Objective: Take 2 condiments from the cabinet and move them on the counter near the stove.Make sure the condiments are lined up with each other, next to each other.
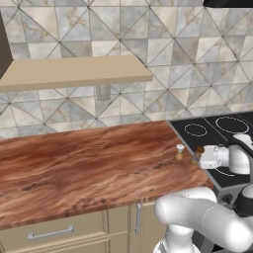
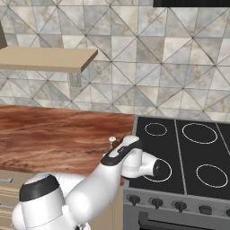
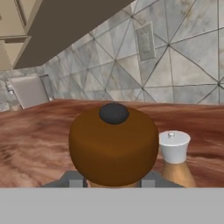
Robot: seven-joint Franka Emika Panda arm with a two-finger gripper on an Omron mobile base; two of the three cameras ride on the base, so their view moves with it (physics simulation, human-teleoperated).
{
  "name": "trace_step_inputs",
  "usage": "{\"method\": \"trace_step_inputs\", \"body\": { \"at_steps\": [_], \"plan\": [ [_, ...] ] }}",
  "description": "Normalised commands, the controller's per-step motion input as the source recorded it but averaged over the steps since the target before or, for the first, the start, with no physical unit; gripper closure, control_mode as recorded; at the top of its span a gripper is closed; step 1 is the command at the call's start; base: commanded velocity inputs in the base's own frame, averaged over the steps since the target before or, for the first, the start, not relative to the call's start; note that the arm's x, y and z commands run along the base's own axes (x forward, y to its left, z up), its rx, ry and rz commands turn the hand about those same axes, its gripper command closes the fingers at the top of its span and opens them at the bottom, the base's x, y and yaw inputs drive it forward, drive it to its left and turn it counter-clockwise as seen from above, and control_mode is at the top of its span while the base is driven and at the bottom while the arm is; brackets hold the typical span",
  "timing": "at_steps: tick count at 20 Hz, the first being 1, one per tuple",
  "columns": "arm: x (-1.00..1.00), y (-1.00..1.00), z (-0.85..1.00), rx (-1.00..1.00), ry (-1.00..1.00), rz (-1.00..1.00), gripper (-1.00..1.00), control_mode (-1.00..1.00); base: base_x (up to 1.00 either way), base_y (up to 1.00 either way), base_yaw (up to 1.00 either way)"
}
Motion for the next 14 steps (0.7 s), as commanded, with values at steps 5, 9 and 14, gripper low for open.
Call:
{"method": "trace_step_inputs", "body": {
  "at_steps": [5, 9, 14],
  "plan": [
    [0.18, 0.0, -0.1, 0.0, 0.0, 0.0, 1.0, -1.0, 0.0, 0.0, 0.0],
    [0.14, 0.0, -0.09, 0.0, 0.0, 0.0, 1.0, -1.0, 0.0, 0.0, 0.0],
    [0.11, 0.0, -0.15, 0.0, 0.0, 0.0, 1.0, -1.0, 0.0, 0.0, 0.0]
  ]
}}
